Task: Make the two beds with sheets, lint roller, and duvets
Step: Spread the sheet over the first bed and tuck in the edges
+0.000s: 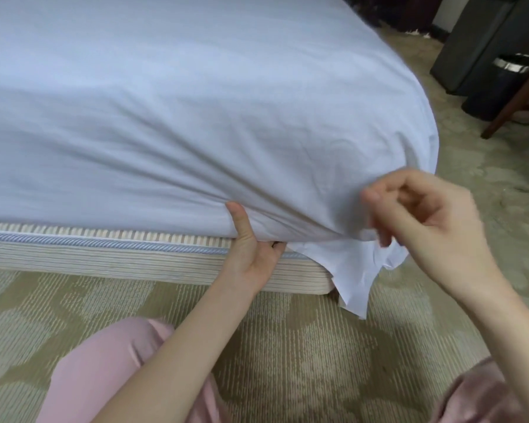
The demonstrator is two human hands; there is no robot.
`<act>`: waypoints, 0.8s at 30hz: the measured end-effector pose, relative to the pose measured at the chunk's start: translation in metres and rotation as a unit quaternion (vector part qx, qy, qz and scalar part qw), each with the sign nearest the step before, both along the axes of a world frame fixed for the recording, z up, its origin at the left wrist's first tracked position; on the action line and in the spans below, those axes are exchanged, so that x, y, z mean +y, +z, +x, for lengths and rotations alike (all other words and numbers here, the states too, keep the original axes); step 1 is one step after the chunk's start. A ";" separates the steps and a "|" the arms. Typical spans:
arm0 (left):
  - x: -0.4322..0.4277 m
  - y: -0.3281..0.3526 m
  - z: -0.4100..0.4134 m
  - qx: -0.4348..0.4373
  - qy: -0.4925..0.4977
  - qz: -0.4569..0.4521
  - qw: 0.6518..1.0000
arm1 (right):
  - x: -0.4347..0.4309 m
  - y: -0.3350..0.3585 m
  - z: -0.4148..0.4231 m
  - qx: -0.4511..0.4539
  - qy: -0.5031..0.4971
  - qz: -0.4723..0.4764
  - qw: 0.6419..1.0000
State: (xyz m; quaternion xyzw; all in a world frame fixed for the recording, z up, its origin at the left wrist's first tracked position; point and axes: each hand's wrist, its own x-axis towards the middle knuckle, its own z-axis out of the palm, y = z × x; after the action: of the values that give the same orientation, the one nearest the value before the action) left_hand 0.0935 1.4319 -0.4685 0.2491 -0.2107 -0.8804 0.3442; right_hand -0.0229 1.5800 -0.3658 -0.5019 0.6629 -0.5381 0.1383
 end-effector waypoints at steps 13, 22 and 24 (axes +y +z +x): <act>0.008 0.007 0.004 -0.018 0.003 0.001 1.000 | -0.019 0.012 -0.035 0.384 -0.305 -0.060 0.869; 0.018 0.014 0.030 -0.124 -0.020 0.012 0.992 | -0.025 0.021 -0.043 0.395 -0.312 -0.022 0.864; 0.019 0.017 0.036 -0.137 -0.016 0.039 0.990 | -0.020 0.020 -0.041 0.356 -0.317 -0.032 0.878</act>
State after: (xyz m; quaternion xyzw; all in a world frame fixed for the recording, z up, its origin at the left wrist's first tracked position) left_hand 0.1296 1.4510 -0.4514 0.3770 -0.2252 -0.8511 0.2878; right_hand -0.0643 1.5602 -0.3461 -0.4270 0.7736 -0.3587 -0.3009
